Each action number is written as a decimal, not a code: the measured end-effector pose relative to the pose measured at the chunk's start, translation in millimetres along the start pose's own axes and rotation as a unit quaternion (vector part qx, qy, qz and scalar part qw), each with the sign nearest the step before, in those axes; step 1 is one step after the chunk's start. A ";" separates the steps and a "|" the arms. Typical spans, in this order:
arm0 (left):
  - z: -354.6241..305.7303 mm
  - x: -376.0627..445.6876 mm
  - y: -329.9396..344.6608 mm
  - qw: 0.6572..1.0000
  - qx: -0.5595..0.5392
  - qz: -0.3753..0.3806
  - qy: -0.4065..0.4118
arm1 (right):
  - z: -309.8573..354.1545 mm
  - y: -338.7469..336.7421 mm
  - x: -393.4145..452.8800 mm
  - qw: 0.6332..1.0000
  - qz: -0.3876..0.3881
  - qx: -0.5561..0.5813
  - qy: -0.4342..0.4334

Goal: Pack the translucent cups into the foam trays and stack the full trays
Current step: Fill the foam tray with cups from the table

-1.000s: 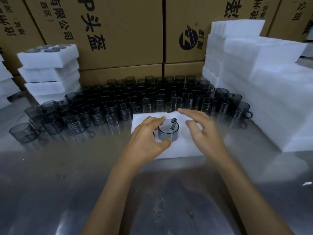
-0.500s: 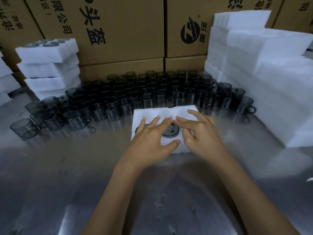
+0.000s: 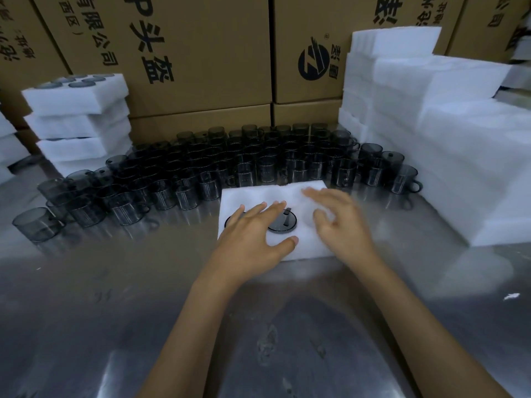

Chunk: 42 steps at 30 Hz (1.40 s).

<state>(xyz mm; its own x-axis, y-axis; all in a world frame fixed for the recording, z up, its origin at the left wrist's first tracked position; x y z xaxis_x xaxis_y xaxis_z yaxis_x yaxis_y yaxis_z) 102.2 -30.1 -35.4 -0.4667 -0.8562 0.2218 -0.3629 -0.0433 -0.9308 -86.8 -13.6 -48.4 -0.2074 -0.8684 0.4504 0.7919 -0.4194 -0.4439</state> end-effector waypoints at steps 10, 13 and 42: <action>17.7 0.6 -21.8 0.972 -0.171 -0.115 -0.110 | -88.7 -28.2 65.6 0.972 -0.137 -0.039 0.189; 16.4 -0.9 -20.9 0.969 -0.169 -0.138 -0.112 | -95.1 -24.3 79.3 0.968 -0.083 -0.143 0.188; -40.5 30.0 -0.5 0.963 -0.253 -0.089 -0.001 | -10.3 -29.5 27.1 0.931 0.036 0.360 0.046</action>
<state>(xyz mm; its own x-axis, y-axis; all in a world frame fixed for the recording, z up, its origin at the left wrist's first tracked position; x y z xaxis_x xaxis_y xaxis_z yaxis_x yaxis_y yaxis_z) 55.7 -34.9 -16.6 -0.3586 -0.8595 0.3641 -0.7846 0.0662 -0.6164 -121.6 -27.5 -31.0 -0.1613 -0.9201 0.3570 0.9786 -0.1021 0.1788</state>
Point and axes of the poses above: each hand's wrist, its own x-axis towards the middle knuckle, its own y-axis out of the palm, z = x × y, the point moved 2 cm from there along x, towards the middle knuckle, and after that the axes turned 10 degrees about x, right-handed, at the moved point
